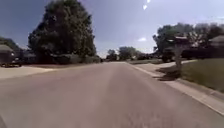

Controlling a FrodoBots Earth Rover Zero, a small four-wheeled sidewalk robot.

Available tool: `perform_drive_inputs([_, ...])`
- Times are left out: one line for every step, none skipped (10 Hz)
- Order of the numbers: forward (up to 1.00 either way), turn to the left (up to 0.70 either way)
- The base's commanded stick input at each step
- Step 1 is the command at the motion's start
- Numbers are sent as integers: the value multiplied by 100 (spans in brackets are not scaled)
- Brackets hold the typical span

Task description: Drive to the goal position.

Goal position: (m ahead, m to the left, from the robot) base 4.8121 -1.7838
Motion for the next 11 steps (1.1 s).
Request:
perform_drive_inputs([70, 0])
perform_drive_inputs([70, 0])
perform_drive_inputs([70, 0])
perform_drive_inputs([70, 0])
perform_drive_inputs([70, 0])
perform_drive_inputs([70, 0])
perform_drive_inputs([70, 0])
perform_drive_inputs([70, 0])
perform_drive_inputs([70, 0])
perform_drive_inputs([70, 0])
perform_drive_inputs([70, 0])
